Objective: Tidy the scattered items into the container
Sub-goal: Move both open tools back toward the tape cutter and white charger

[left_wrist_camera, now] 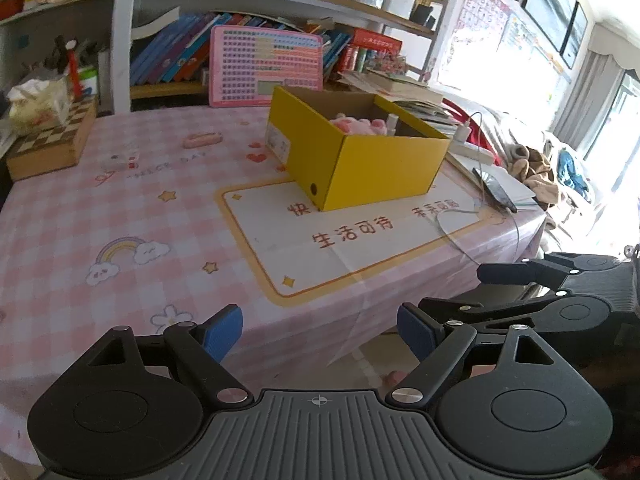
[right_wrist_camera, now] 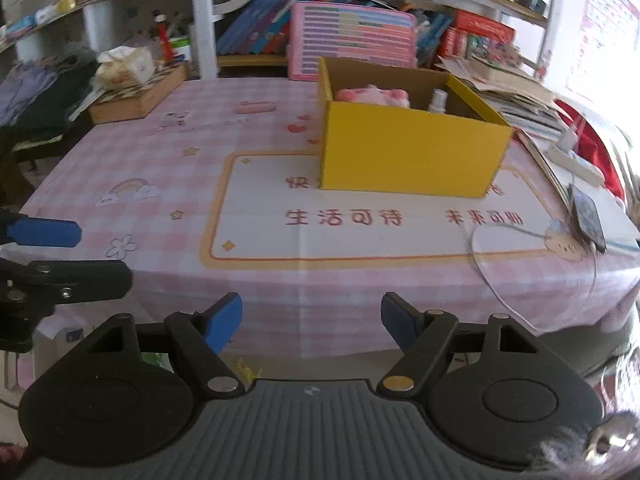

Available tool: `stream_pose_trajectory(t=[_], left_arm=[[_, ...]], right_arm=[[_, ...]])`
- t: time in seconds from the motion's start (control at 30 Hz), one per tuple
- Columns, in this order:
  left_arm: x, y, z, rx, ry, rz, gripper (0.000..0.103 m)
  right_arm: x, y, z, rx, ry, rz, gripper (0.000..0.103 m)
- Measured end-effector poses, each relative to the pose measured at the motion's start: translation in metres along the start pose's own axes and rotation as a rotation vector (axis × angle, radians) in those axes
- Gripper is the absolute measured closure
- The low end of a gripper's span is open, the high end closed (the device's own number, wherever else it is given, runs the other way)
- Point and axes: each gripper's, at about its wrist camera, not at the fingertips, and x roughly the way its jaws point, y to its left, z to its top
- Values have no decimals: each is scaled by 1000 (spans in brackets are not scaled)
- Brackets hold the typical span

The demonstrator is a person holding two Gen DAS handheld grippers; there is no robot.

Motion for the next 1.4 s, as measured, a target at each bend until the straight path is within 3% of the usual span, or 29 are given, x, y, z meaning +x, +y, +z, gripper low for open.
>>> stream_pose_trajectory(t=[0.9,1.4], left_arm=[[-25,41,-9,-83,-31,106,16],[-8,64,10,-118,-27,183,16]], right_arm=[[19,56,23,-151,-12,113,25],[57,64,55,-195,-24,185,25]])
